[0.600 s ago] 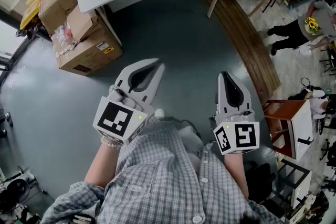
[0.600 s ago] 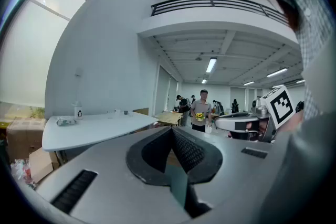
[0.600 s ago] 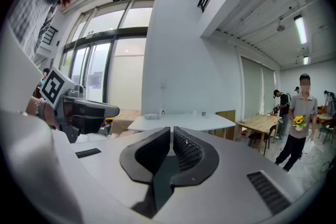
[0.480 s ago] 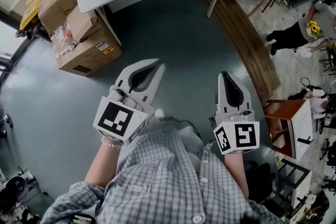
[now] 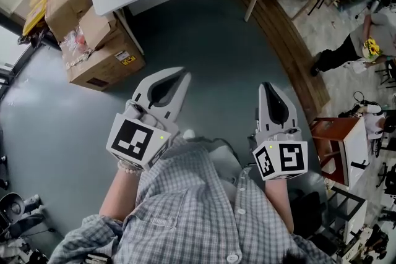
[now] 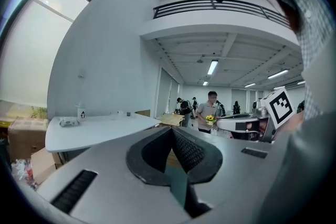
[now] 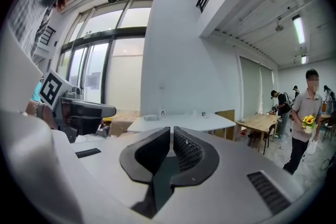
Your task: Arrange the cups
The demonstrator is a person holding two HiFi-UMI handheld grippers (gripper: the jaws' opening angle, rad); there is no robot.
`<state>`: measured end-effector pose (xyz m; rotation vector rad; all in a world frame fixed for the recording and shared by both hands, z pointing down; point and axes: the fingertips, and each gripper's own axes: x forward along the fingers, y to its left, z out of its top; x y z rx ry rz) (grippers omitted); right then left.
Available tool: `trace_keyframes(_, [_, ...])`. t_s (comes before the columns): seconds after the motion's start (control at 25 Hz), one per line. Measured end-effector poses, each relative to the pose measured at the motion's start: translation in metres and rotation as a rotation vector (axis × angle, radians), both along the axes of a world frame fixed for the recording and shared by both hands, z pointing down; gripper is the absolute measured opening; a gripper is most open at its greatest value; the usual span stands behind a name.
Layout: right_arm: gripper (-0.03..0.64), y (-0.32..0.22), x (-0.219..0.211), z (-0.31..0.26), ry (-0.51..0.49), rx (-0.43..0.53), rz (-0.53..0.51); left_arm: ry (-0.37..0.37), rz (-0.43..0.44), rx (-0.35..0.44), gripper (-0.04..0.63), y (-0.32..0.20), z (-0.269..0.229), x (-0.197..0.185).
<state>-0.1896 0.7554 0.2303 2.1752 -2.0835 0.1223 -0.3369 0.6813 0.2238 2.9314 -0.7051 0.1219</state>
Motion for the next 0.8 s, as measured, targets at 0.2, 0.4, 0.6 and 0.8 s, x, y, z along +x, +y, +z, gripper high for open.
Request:
trace_keyframes(0.2, [0.034,-0.003,-0.010,0.001,0.009,-0.001,0.007,0.015,-0.011,-0.005,0.011,-0.009,0.001,-0.014])
trace_keyframes(0.4, [0.034,-0.008,-0.008,0.001,0.009,-0.009,0.016,0.017,-0.019,-0.004,0.011,-0.015,-0.001,-0.016])
trace_keyframes(0.6, [0.034,-0.023,-0.001,0.000,0.011,-0.018,0.011,0.021,-0.048,-0.004,0.011,-0.029,-0.003,-0.018])
trace_keyframes(0.8, [0.034,-0.045,0.012,-0.003,0.019,-0.013,-0.020,0.013,-0.079,-0.003,0.011,-0.047,-0.005,-0.011])
